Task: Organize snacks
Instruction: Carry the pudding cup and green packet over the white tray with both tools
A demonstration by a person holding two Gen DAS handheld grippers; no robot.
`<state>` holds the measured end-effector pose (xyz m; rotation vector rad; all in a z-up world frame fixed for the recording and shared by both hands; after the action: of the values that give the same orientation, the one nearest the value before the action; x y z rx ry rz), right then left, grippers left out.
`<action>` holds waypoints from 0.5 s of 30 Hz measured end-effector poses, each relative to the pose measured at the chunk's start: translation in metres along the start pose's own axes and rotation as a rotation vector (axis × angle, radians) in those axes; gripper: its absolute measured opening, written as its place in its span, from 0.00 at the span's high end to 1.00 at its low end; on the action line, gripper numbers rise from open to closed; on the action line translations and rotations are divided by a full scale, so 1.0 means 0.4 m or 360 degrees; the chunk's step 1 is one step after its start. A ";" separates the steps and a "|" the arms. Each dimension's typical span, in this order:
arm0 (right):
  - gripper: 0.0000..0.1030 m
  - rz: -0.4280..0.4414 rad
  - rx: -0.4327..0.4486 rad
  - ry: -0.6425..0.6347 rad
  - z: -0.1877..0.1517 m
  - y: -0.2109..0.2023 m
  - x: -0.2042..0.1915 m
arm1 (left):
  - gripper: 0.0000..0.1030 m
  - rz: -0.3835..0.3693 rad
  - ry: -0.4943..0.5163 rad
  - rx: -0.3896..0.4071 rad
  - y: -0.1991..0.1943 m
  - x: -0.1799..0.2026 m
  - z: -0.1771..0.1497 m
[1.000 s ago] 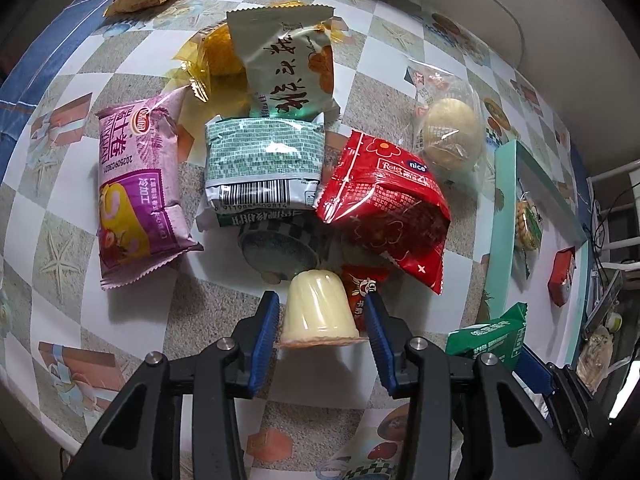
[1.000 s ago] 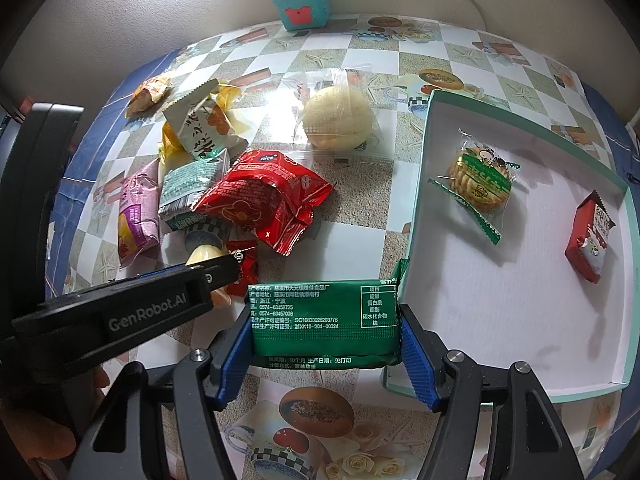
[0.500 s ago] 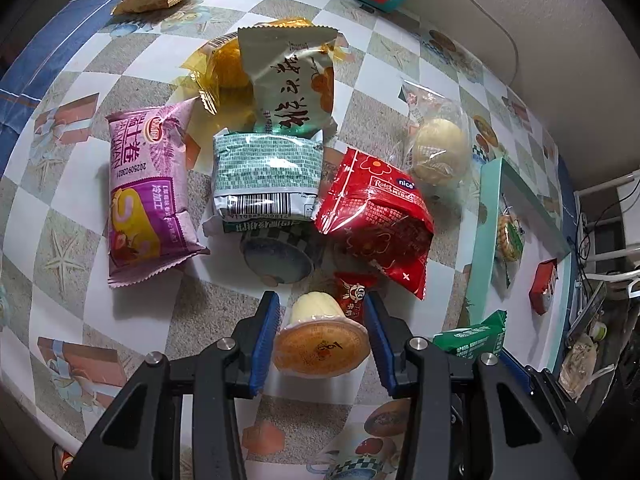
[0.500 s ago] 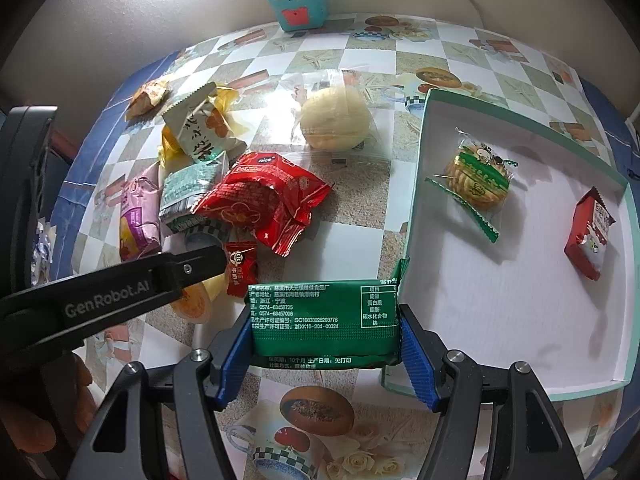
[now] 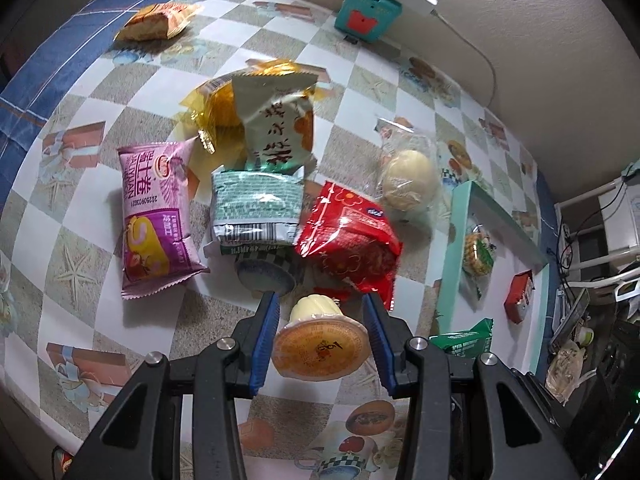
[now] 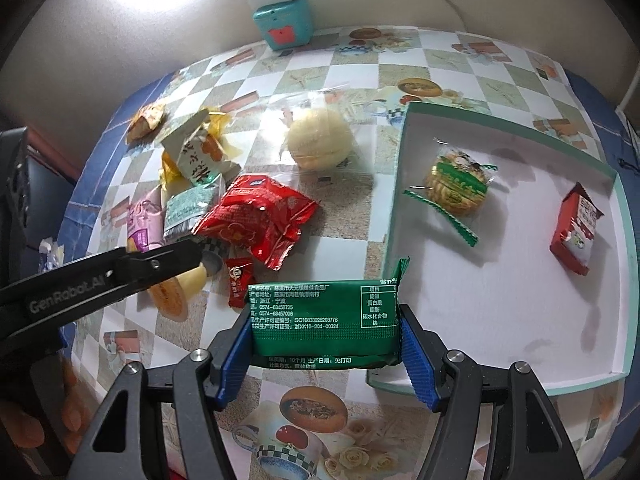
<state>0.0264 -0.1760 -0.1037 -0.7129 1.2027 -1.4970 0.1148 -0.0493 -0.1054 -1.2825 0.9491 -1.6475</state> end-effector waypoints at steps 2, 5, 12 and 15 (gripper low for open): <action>0.32 0.0006 0.0006 0.0025 0.003 -0.006 0.011 | 0.56 0.0001 0.0008 0.0008 -0.006 0.005 0.002; 0.32 0.0012 0.0027 0.0069 0.009 -0.022 0.035 | 0.56 -0.0011 0.0014 0.0021 -0.014 0.018 0.002; 0.32 -0.0021 0.0082 0.0254 0.016 -0.065 0.146 | 0.56 -0.0046 0.0072 0.0046 -0.022 0.078 -0.011; 0.32 -0.0054 0.0084 0.0351 0.009 -0.075 0.208 | 0.56 -0.0060 0.0116 0.0044 -0.016 0.117 -0.024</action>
<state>-0.0044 -0.2574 -0.0869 -0.5457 1.3150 -1.6625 0.0978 -0.0893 -0.0846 -1.2359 0.9474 -1.7408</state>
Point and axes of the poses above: each gripper's, at about its wrist camera, not at the fingertips, and y roughly the way its jaws point, x to its right, z to its top, the point moved 7 cm from there along y, roughly the way its jaws point, and after that the axes turned 1 degree about -y, right-handed, at the moved point
